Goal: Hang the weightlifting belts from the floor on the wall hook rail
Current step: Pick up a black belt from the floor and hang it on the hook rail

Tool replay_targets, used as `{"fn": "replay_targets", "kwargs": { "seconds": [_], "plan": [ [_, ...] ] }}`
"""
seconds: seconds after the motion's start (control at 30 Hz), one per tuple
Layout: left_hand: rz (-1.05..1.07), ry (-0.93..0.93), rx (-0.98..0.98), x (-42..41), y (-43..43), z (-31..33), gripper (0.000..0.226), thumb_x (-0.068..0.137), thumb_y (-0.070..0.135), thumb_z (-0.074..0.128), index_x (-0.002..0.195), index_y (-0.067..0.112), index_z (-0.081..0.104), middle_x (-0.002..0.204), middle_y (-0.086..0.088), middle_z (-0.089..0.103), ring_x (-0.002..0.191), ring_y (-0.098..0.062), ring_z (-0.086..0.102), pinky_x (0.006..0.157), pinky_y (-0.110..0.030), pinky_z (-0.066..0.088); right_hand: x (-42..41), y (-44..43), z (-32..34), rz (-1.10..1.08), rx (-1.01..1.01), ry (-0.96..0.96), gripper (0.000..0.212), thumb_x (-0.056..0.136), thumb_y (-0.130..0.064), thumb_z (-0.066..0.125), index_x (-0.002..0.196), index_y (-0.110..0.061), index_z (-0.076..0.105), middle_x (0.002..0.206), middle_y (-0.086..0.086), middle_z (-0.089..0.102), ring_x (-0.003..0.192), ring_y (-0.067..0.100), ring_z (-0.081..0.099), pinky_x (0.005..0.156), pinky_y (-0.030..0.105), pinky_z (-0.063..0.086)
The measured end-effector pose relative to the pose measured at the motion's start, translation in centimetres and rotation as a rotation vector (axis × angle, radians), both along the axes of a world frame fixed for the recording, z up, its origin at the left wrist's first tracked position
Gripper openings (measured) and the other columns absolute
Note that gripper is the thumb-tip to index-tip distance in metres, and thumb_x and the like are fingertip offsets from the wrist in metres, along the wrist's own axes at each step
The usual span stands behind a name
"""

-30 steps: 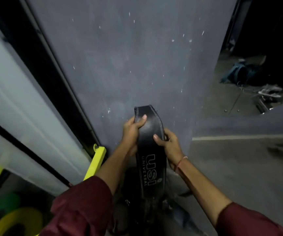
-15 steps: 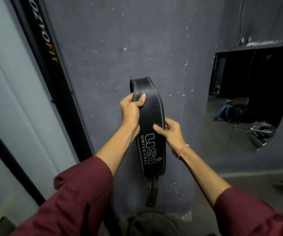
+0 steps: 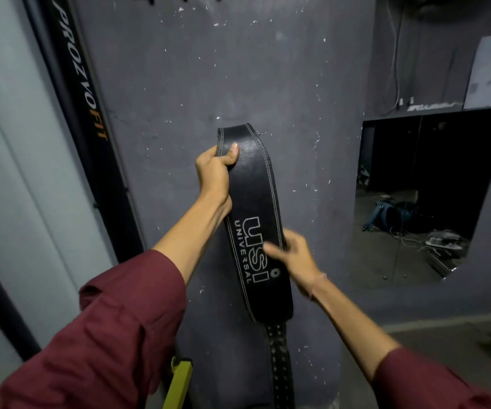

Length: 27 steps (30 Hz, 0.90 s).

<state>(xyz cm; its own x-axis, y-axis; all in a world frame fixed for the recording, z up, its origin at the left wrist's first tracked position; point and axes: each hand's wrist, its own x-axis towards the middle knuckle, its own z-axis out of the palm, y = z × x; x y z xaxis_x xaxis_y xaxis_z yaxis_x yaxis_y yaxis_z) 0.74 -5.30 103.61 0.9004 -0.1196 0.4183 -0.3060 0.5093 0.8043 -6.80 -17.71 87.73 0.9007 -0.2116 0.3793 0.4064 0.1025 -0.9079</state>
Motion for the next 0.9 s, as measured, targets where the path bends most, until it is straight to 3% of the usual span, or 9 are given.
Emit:
{"fn": "replay_targets", "kwargs": {
  "seconds": [0.07, 0.13, 0.27, 0.37, 0.5, 0.6, 0.67, 0.8, 0.9],
  "plan": [
    [-0.001, -0.022, 0.006, 0.4, 0.3, 0.6, 0.001, 0.081, 0.001, 0.068, 0.081, 0.002, 0.067, 0.089, -0.019, 0.06, 0.084, -0.03, 0.057, 0.082, -0.045, 0.047, -1.5, -0.1, -5.3, 0.014, -0.039, 0.139, 0.031, 0.082, 0.001, 0.07, 0.112, 0.003, 0.065, 0.111, 0.015, 0.072, 0.108, 0.036, 0.067, 0.089, 0.037, 0.057],
    [0.013, -0.033, 0.018, 0.8, 0.5, 1.1, 0.012, 0.079, 0.006, 0.069, 0.088, 0.0, 0.066, 0.089, -0.018, 0.058, 0.084, -0.03, 0.055, 0.081, -0.045, 0.046, -2.0, -0.4, -7.1, 0.016, -0.101, 0.214, 0.029, 0.081, 0.001, 0.072, 0.11, 0.002, 0.067, 0.108, 0.012, 0.074, 0.108, 0.034, 0.067, 0.086, 0.031, 0.057],
    [-0.005, -0.07, 0.048, 0.9, 0.1, 2.4, 0.009, 0.085, 0.006, 0.068, 0.091, 0.0, 0.066, 0.092, -0.021, 0.062, 0.086, -0.032, 0.06, 0.089, -0.055, 0.051, -0.3, -0.5, -0.2, 0.023, -0.088, 0.084, 0.021, 0.084, 0.005, 0.067, 0.105, 0.003, 0.067, 0.095, 0.005, 0.075, 0.086, 0.016, 0.071, 0.075, 0.023, 0.058],
    [-0.015, -0.078, 0.035, 0.4, -0.5, 3.5, 0.002, 0.086, 0.002, 0.066, 0.086, 0.001, 0.068, 0.091, -0.021, 0.065, 0.085, -0.032, 0.063, 0.089, -0.055, 0.052, 0.3, -0.3, 2.4, 0.005, 0.037, -0.024, 0.024, 0.087, 0.003, 0.063, 0.111, 0.007, 0.064, 0.098, 0.01, 0.073, 0.089, 0.02, 0.07, 0.081, 0.032, 0.059],
    [-0.014, -0.114, 0.044, 0.1, -0.8, 5.1, 0.003, 0.085, 0.001, 0.066, 0.086, -0.001, 0.068, 0.089, -0.02, 0.065, 0.082, -0.03, 0.063, 0.083, -0.047, 0.054, -1.8, -0.6, -6.0, -0.004, -0.058, 0.15, 0.026, 0.085, -0.007, 0.069, 0.11, 0.002, 0.069, 0.104, 0.01, 0.075, 0.098, 0.024, 0.071, 0.081, 0.028, 0.057],
    [-0.006, -0.121, 0.043, 0.1, -0.9, 5.5, 0.004, 0.085, 0.002, 0.067, 0.086, 0.0, 0.069, 0.091, -0.02, 0.065, 0.084, -0.03, 0.062, 0.087, -0.05, 0.053, -2.7, -1.4, -9.2, -0.023, -0.121, 0.273, 0.024, 0.087, -0.006, 0.068, 0.109, 0.003, 0.069, 0.103, 0.011, 0.075, 0.095, 0.024, 0.07, 0.076, 0.022, 0.056],
    [-0.009, -0.115, 0.045, 0.1, -0.9, 5.5, 0.004, 0.086, 0.003, 0.066, 0.085, 0.001, 0.069, 0.089, -0.019, 0.066, 0.083, -0.029, 0.063, 0.084, -0.045, 0.053, -2.3, -1.1, -6.7, -0.023, -0.14, 0.243, 0.028, 0.087, -0.008, 0.068, 0.114, 0.001, 0.066, 0.11, 0.01, 0.073, 0.101, 0.022, 0.07, 0.082, 0.024, 0.057],
    [-0.022, -0.155, 0.104, -0.4, -1.6, 5.2, 0.008, 0.09, 0.007, 0.064, 0.086, 0.001, 0.067, 0.087, -0.019, 0.066, 0.079, -0.028, 0.064, 0.076, -0.039, 0.052, -0.6, 0.2, 4.1, -0.052, 0.038, -0.066, 0.027, 0.09, 0.0, 0.061, 0.118, 0.001, 0.06, 0.108, 0.009, 0.072, 0.096, 0.019, 0.069, 0.085, 0.031, 0.058],
    [0.04, -0.266, 0.177, -0.1, -2.0, 5.1, 0.018, 0.094, 0.02, 0.063, 0.098, 0.002, 0.066, 0.091, -0.015, 0.069, 0.084, -0.025, 0.066, 0.083, -0.042, 0.055, 0.2, 0.7, 9.5, -0.133, 0.064, -0.218, 0.034, 0.086, 0.006, 0.063, 0.119, -0.003, 0.06, 0.113, 0.014, 0.07, 0.1, 0.024, 0.069, 0.092, 0.04, 0.056]
  ]
}}
